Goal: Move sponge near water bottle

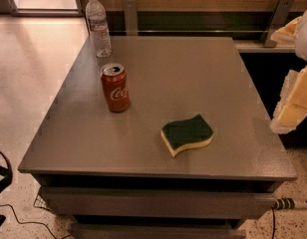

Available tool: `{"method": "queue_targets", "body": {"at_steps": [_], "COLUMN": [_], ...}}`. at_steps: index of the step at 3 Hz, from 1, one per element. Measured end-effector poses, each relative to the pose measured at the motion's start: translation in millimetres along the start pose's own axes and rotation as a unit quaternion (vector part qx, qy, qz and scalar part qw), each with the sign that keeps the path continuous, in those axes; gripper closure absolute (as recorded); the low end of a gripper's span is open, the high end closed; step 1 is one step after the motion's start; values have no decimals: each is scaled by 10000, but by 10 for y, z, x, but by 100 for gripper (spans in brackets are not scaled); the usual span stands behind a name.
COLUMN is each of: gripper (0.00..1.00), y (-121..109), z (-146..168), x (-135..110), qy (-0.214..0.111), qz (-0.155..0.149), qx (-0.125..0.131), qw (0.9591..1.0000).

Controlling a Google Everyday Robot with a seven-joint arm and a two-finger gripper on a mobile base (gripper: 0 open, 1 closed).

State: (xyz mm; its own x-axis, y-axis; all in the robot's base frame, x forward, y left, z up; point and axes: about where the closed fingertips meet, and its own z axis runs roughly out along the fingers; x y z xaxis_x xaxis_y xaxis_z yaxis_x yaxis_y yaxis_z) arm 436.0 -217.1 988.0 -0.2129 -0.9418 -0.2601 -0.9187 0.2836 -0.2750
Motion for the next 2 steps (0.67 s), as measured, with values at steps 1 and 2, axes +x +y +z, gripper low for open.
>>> {"method": "queue_targets", "body": {"at_steps": [1, 2], "gripper": [0, 0], "y": [-60, -32], "z": [217, 441], "x": [369, 462], "qy": [-731, -1659], "qz": [203, 267], "qx": [-226, -425], "qw": [9969, 9849]}}
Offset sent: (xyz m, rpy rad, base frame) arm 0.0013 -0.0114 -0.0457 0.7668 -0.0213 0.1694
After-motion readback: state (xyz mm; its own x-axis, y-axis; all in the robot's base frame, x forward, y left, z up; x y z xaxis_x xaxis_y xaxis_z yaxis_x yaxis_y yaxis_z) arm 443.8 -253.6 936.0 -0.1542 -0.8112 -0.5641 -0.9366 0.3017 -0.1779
